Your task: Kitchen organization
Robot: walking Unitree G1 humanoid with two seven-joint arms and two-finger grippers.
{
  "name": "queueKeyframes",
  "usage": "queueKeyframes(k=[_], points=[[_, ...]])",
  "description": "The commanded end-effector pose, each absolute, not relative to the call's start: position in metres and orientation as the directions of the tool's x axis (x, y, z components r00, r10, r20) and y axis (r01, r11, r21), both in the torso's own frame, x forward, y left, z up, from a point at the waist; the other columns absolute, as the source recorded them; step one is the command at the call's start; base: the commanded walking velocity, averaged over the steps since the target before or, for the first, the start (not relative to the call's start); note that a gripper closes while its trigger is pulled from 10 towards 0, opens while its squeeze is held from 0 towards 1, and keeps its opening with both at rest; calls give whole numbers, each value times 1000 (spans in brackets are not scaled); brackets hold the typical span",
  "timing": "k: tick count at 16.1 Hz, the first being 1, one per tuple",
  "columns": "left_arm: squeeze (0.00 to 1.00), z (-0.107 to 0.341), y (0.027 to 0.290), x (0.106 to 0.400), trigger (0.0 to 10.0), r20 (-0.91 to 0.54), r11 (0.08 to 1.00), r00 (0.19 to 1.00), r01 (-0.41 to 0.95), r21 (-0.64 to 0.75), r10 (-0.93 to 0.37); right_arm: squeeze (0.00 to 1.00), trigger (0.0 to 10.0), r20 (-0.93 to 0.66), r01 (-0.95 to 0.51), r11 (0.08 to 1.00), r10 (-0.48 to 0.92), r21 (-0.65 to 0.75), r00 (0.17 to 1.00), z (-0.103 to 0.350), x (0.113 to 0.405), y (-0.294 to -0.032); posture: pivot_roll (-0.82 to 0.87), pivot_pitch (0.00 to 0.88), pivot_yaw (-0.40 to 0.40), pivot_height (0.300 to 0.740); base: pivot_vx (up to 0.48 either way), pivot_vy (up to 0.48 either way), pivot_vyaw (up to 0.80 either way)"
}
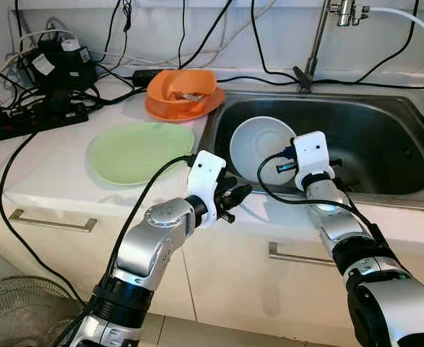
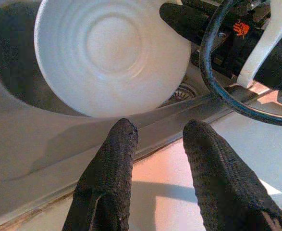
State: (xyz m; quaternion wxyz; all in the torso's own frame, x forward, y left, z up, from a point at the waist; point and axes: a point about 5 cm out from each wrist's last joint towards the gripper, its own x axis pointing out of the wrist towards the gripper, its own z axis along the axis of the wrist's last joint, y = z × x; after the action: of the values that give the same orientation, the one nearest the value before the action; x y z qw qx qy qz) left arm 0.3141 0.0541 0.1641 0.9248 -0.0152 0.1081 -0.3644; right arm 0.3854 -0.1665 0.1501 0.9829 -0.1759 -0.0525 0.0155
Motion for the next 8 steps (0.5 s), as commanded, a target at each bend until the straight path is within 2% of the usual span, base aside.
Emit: queueKeyframes(k=[1,8], points=[[0,157,57,315,10000,-216,742,714,663,-100,-666,0,10000,150,-10,940,65,-340,986,162,389,-162,98,20,76,740,0,0,0],[0,149,57,316,10000,-214,756,728,649,-87,-651,0,10000,136,-19,944,68,-331,988,156,387,-160,99,21,74,740,0,0,0]])
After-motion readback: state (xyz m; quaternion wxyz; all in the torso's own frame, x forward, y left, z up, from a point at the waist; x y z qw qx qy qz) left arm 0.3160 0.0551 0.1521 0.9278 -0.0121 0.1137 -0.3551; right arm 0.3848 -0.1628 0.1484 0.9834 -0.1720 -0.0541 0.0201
